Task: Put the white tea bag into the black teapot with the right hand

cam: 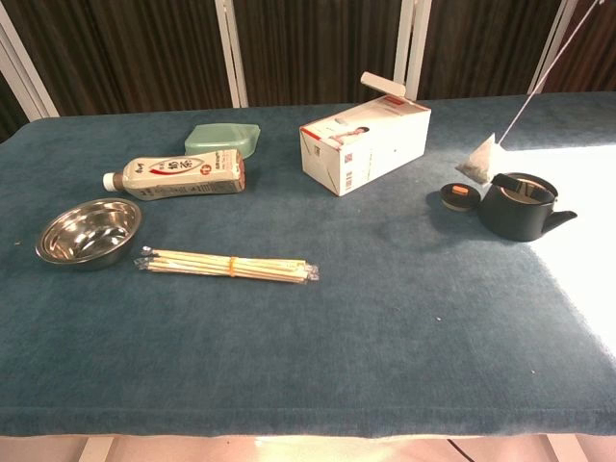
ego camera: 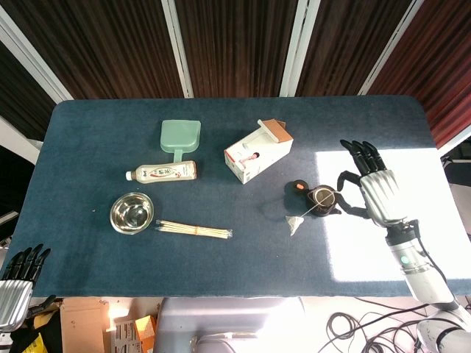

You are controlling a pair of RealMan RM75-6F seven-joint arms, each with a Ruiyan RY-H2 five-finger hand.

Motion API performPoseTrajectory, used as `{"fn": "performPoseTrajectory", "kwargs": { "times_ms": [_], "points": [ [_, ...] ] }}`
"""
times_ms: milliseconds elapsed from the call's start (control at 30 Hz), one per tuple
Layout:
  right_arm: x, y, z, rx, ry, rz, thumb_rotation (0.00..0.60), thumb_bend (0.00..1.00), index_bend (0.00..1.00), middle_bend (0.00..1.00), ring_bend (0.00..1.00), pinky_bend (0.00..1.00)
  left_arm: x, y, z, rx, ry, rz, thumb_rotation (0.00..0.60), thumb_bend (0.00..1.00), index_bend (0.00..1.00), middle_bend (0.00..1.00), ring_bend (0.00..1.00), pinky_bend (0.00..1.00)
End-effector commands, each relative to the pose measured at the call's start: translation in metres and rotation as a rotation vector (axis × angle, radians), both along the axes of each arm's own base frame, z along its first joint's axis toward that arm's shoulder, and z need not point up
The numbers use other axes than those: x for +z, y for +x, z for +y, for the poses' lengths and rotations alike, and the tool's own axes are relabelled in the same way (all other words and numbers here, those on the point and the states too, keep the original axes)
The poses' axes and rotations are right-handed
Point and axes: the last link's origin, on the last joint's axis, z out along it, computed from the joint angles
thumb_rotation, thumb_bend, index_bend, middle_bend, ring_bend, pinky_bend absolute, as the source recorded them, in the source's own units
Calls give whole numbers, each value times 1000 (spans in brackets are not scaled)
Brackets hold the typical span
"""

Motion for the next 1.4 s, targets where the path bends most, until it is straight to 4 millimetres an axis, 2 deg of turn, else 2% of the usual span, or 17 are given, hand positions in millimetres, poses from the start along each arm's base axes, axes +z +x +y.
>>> {"fn": "performPoseTrajectory", "kwargs": {
  "times_ms": [33,300,667,1067,1400],
  "points": [
    [3,9,-8,-4,-7,2,600,399,672,37,0,0,0,-1,2,6,-1,0,600,29,0,22,0,102],
    [0,12,-20,-29,-15,14,600,399,672,37,0,0,1,-3,4,21,-6,-5,600,29,0,22,0,102],
    [-6,-20,-36,-122,-7,14,600,399,672,37,0,0,2,-1,8,7,-24,-15,600,29,0,22,0,102],
    [-12,-23,-46,-124,0,22,600,399,672,37,0,0,3,-2,14,20,-28,-12,600,30,0,22,0,102],
    [-15,-36,-49,-161,-5,39,600,399,672,37,0,0,4,-3,13,23,-26,-13,600,30,0,22,0,102]
  ]
}}
